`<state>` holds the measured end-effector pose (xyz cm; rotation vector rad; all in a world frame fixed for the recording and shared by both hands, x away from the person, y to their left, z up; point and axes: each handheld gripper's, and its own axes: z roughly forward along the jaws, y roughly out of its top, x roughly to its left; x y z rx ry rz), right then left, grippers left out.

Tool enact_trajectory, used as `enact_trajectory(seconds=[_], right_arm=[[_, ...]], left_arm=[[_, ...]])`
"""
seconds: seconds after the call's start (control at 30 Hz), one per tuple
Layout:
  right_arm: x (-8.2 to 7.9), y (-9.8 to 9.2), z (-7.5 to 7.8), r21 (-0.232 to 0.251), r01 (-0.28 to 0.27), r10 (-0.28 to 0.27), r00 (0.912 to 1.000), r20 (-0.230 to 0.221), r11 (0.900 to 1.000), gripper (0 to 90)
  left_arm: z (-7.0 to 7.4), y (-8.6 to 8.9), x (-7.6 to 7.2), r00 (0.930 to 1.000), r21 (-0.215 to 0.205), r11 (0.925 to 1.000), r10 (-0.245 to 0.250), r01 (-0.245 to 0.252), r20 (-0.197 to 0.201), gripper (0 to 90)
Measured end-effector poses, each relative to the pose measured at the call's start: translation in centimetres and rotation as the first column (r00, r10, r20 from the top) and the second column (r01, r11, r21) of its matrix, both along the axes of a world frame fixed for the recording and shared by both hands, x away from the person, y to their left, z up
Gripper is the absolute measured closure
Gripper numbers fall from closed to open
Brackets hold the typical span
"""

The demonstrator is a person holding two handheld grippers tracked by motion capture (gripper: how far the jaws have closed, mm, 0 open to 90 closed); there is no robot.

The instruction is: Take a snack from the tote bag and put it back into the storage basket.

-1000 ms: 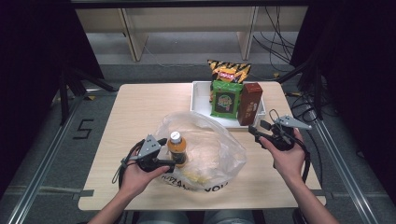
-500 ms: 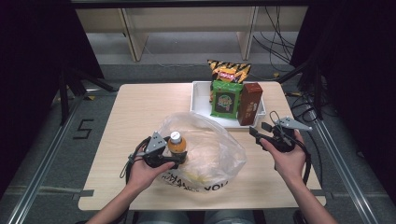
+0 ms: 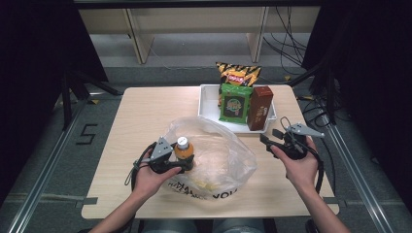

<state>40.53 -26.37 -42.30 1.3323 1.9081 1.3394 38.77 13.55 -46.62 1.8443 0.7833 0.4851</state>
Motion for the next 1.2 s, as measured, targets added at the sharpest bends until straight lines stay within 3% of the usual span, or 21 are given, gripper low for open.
enact_trajectory(seconds=[0.07, 0.23, 0.43, 0.57, 0.6, 0.63, 0.67, 0.8, 0.87, 1.0, 1.1, 1.2], right_arm=[[-0.2, 0.0, 0.1, 0.01, 0.001, 0.0, 0.9996, -0.029, 1.0, 42.3], [0.0, -0.3, 0.0, -0.024, -0.016, 0.016, 0.9998, 0.009, 1.0, 42.3], [-0.2, -0.1, 0.1, -0.001, -0.009, 0.009, 0.9998, -0.019, 1.0, 42.3], [-0.1, -0.2, -0.1, -0.02, -0.015, 0.015, 0.9999, 0.003, 1.0, 42.3], [-0.2, -0.1, 0.0, -0.006, -0.009, 0.009, 0.9999, -0.013, 1.0, 42.3], [0.0, -0.3, -0.1, -0.021, -0.02, 0.02, 0.9998, 0.006, 1.0, 42.3], [-0.2, -0.3, 0.0, -0.024, -0.015, 0.015, 0.9999, -0.006, 1.0, 42.4], [-0.4, 0.0, 0.1, 0.017, 0.01, -0.009, 0.9995, -0.029, 1.0, 42.4], [-0.4, 0.1, 0.1, 0.018, 0.027, -0.026, 0.9989, -0.039, 0.999, 42.4], [-0.1, -0.3, 0.0, 0.001, 0.01, -0.01, 0.9999, -0.003, 1.0, 42.4], [-0.2, -0.2, 0.1, -0.012, 0.024, -0.024, 0.9995, -0.019, 1.0, 42.4], [-0.3, -0.1, 0.0, 0.028, 0.018, -0.017, 0.9995, -0.026, 0.999, 42.3]], left_arm=[[0.0, 0.0, 0.0, 1.0, -0.004, 1.0, 0.0, 0.0, -0.001, 29.5], [0.0, 0.0, 0.0, 1.0, -0.001, 1.0, -0.003, 0.003, 0.003, 29.9], [0.1, -0.2, -0.1, 0.9998, -0.014, 0.9997, -0.018, 0.018, 0.006, 30.1], [0.3, -0.1, -0.1, 0.9996, -0.022, 0.9995, -0.021, 0.022, 0.018, 30.2], [0.5, -0.1, -0.1, 0.9997, -0.021, 0.9997, -0.016, 0.016, 0.02, 30.3], [0.5, -0.1, 0.0, 0.9994, -0.031, 0.9992, -0.024, 0.024, 0.025, 30.3], [0.7, -0.1, -0.1, 0.9995, -0.03, 0.9993, -0.02, 0.021, 0.023, 30.3], [1.0, -0.1, -0.1, 0.9992, -0.039, 0.9988, -0.03, 0.031, 0.027, 30.4], [1.3, -0.1, -0.1, 0.9992, -0.047, 0.9985, -0.027, 0.028, 0.029, 30.4], [1.9, 0.0, 0.0, 0.9989, -0.052, 0.9981, -0.031, 0.032, 0.035, 30.4], [2.4, -0.1, 0.3, 0.9986, -0.06, 0.9976, -0.03, 0.033, 0.042, 30.4], [3.0, 0.0, 0.6, 0.9984, -0.065, 0.9974, -0.027, 0.03, 0.049, 30.4]])
